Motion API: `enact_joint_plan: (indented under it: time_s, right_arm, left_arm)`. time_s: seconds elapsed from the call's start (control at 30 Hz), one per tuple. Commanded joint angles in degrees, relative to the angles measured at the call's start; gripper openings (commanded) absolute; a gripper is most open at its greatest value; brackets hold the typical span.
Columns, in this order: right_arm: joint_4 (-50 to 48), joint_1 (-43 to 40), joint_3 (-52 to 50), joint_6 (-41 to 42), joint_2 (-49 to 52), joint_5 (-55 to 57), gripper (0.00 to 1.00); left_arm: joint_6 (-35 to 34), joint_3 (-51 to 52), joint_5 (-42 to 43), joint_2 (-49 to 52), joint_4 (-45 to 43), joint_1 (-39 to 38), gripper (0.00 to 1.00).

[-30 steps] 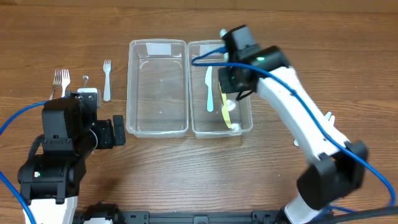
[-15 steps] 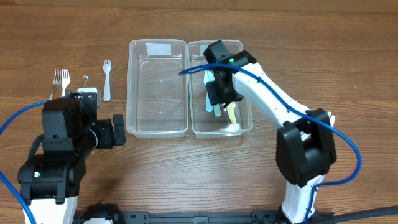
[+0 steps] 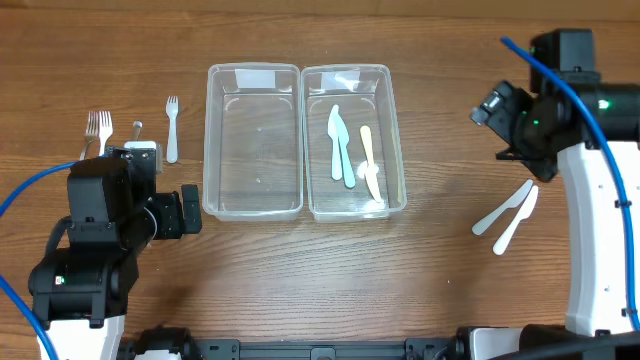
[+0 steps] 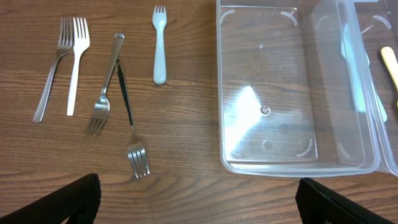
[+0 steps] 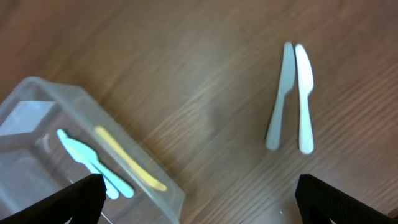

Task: Pack container
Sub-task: 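Lower the right gripper onto the white plastic knife and grasp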

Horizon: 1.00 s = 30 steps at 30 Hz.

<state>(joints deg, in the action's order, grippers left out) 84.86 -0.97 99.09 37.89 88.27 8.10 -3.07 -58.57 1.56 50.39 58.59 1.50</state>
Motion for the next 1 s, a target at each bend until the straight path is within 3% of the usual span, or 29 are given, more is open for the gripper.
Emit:
enact_joint_plan:
  time_s: [0.0,0.2,0.37,0.67,0.97]
  right_arm:
    - [-2.93,-3.5,-8.87,1.81,0.83,-5.4,1.0]
    - [-15.85,-7.87,-27.56,1.81,1.4,-9.51,1.0]
    - [-23.96,-11.34,-37.16,-0.74,1.44,-9.51,1.0]
    - [-34.34,-12.28,-46.23,-3.45,1.99,-9.27,0.99]
    - [-39.76,-12.28,-47.67,-3.85,9.46,-9.29,0.98]
  left_arm:
    - [-0.79,-1.38,0.85,-0.13,-0.13,-0.02,1.0]
    - [-0.79,-1.38,0.85,-0.13,-0.11,-0.02,1.0]
    - [-0.79,-1.38,0.85,-0.13,-0.11,-0.02,1.0]
    - [-0.79,-1.38,0.85,-0.13,-0.02,-0.02,1.0]
    - [-0.79,-1.38,0.85,-0.13,0.13,-0.02,1.0]
